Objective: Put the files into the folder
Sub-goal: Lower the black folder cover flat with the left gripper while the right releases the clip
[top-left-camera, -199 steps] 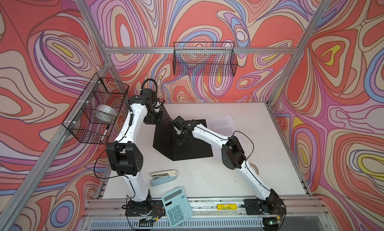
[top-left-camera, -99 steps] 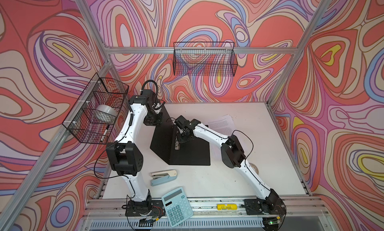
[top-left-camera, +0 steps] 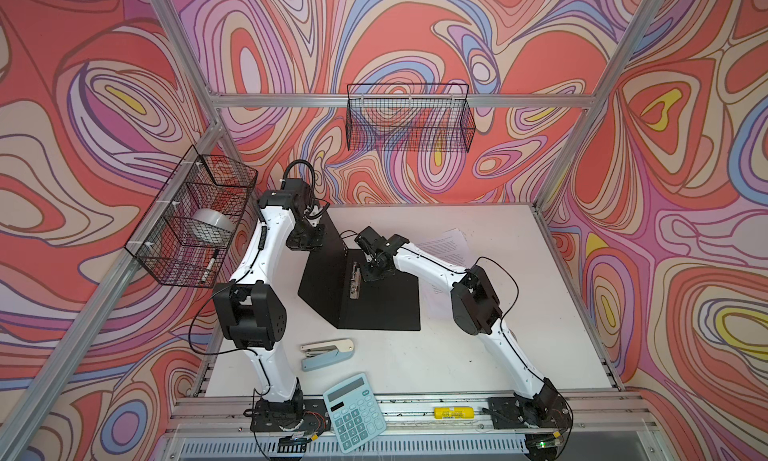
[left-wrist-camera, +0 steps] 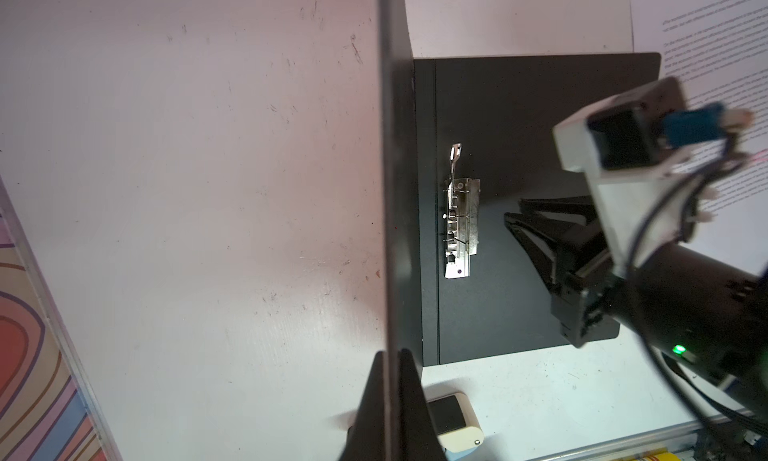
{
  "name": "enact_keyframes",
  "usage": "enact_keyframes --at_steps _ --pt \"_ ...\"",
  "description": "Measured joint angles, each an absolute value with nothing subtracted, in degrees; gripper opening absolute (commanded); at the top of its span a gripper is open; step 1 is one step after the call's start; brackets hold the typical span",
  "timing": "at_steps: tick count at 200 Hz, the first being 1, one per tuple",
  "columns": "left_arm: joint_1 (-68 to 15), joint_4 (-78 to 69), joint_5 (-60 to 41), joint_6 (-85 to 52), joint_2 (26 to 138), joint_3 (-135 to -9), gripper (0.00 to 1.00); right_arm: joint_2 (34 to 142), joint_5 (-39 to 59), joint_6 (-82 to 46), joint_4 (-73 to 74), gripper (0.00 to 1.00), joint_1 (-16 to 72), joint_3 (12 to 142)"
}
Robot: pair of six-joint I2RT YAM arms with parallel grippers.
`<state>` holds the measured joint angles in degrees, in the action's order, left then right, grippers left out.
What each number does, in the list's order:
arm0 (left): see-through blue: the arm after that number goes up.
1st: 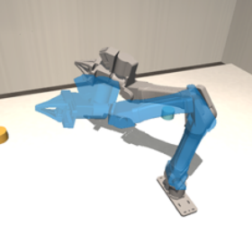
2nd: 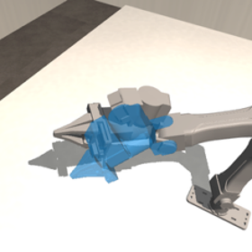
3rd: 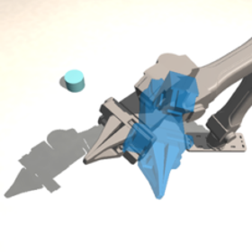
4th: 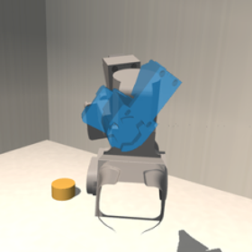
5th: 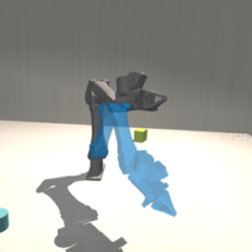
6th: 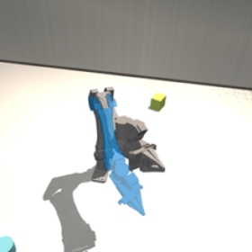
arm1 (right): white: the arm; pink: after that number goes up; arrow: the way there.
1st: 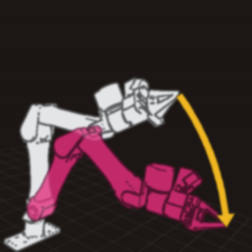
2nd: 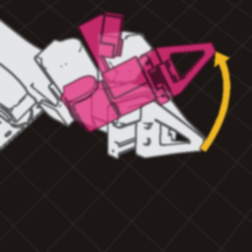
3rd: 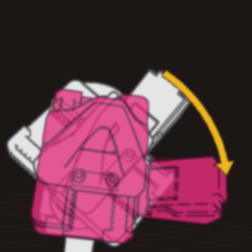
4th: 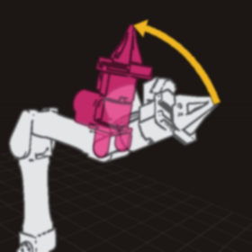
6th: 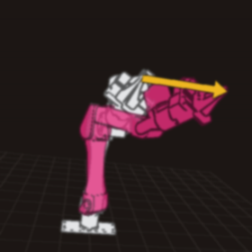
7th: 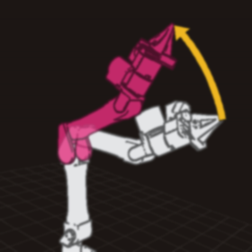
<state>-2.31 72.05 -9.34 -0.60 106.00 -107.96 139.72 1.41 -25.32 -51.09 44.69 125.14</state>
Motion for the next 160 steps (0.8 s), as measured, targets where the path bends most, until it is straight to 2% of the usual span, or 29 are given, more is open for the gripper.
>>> enact_keyframes --at_steps 26,36,62,71,90,146,154,160 --pt "-1.43 71.5 -7.86 -0.21 106.67 -107.96 0.22 134.02 2.02 -26.04 -48.62 0.28 43.24 119.02" --pt "-1.1 71.13 -6.9 -0.01 107.04 -107.94 0.3 132.27 2.61 -26.41 -47.51 0.3 42.74 116.97" --pt "-0.69 69.36 -4.34 0.54 107.35 -106.96 0.61 129.47 5.96 -27.62 -44.42 0.32 41.93 112.4" --pt "-0.64 68.75 -3.38 0.73 107.35 -106.5 0.67 129.14 7.49 -28.05 -43.4 0.32 41.78 111.09" --pt "-0.64 67.4 -1.37 0.89 107.35 -105.56 0.75 128.77 11.6 -29.26 -40.12 0.34 41.65 107.18" --pt "-0.64 63.83 3.99 1.48 107.35 -104.2 0.86 128.86 22.61 -32.86 -32.67 0.38 41.67 102.17" --pt "-0.64 63.55 4.6 1.56 107.35 -104.05 0.9 128.86 23.59 -33.23 -31.59 0.41 41.67 102.26" --pt "-0.64 63.26 5.04 1.69 107.35 -103.94 0.98 128.92 24.29 -33.56 -30.92 0.43 41.67 102.35"
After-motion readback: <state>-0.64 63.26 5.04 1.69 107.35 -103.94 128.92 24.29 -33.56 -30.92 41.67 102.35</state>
